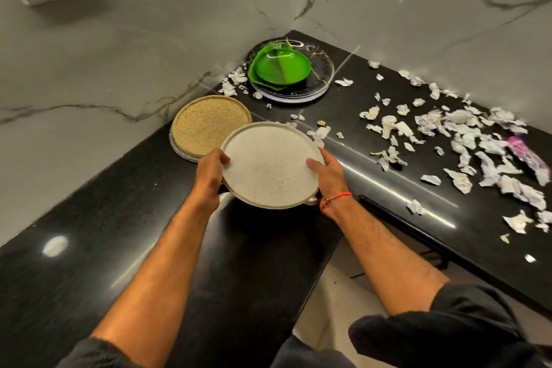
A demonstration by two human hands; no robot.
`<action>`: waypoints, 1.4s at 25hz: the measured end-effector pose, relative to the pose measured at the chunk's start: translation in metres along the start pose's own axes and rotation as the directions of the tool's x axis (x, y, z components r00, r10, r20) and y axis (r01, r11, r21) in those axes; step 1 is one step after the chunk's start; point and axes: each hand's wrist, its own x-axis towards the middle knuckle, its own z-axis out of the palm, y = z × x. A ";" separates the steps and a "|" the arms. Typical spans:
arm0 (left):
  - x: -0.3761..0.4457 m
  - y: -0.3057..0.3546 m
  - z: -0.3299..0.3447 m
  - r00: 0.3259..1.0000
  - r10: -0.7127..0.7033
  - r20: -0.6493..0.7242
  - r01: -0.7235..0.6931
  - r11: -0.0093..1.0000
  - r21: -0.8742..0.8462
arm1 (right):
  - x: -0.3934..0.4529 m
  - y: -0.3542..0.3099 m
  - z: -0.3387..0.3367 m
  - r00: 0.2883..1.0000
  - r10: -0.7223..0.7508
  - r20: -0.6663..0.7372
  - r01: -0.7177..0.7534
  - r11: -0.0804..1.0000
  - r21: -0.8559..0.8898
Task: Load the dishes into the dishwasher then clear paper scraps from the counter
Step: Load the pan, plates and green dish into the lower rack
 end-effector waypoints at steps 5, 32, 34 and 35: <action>-0.036 -0.016 0.093 0.981 0.058 0.186 -0.091 0.980 0.179 | -0.037 -0.013 -0.106 0.979 -0.104 -0.173 0.104 0.995 -0.007; -0.468 -0.455 0.501 0.492 -0.534 0.687 -0.643 0.309 0.701 | -0.434 0.213 -0.645 0.567 0.372 -0.735 0.211 0.797 0.566; -0.464 -0.497 0.537 0.528 -0.543 0.653 -0.636 0.256 0.728 | -0.423 0.239 -0.664 0.592 0.360 -0.721 0.159 0.825 0.542; -0.460 -0.518 0.553 0.544 -0.544 0.639 -0.643 0.219 0.734 | -0.416 0.254 -0.670 0.600 0.371 -0.709 0.118 0.836 0.536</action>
